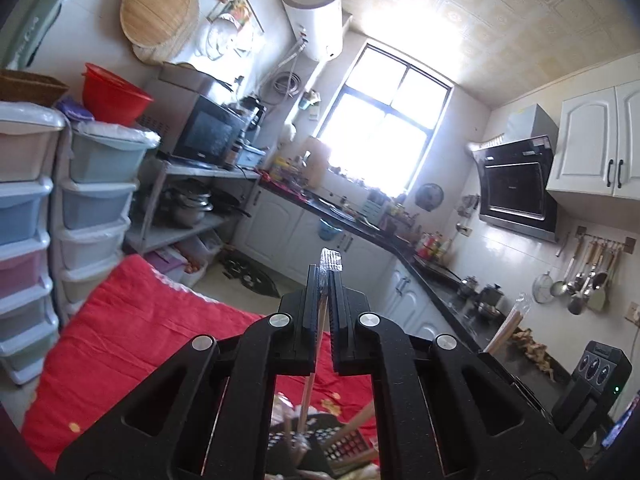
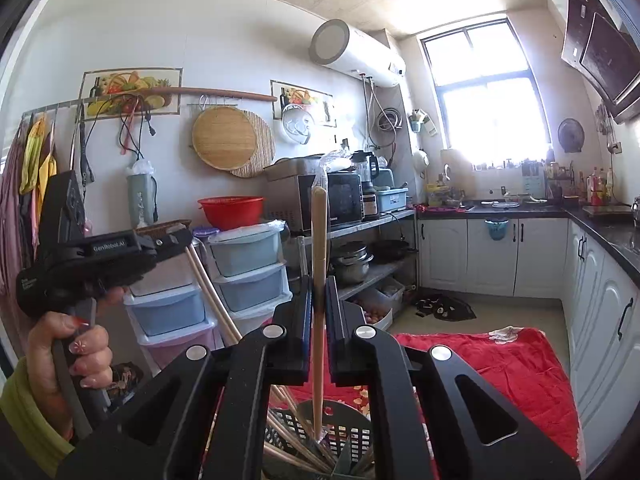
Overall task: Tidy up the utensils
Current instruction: 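Lift both held chopsticks up over the mesh holder, then lower the chopsticks into the mesh holder and open both tools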
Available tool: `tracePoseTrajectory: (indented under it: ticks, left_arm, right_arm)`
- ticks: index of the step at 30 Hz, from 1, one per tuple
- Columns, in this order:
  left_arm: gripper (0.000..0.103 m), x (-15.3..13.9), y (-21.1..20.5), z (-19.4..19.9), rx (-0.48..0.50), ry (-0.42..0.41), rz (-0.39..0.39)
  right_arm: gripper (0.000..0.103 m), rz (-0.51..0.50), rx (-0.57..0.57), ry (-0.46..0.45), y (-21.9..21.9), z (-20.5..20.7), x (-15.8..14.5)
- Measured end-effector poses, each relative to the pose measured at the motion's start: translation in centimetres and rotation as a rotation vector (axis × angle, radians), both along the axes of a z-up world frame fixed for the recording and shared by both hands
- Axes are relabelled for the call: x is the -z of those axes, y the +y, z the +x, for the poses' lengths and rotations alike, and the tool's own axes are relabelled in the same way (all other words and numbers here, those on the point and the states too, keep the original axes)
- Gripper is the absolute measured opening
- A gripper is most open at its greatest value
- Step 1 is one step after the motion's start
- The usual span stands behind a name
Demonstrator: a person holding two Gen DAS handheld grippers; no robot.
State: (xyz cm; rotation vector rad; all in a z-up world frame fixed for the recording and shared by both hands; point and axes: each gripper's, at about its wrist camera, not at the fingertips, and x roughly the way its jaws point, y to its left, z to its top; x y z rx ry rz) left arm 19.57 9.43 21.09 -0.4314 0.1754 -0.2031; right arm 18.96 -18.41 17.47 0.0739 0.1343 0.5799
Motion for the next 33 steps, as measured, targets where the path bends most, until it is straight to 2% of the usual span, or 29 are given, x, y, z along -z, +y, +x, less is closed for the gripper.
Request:
tracePoseTrajectory:
  ticks: [9, 33]
  left_arm:
    - [0.002, 1.4, 0.3, 0.1, -0.045, 0.015, 0.056]
    - [0.002, 8.4, -2.2, 2.0, 0.009, 0.133, 0.081]
  right_arm:
    - [0.006, -0.033, -0.003, 0.007, 1.6, 1.3, 2.0]
    - [0.006, -0.129, 0.004, 0.097, 5.1, 3.3, 8.7]
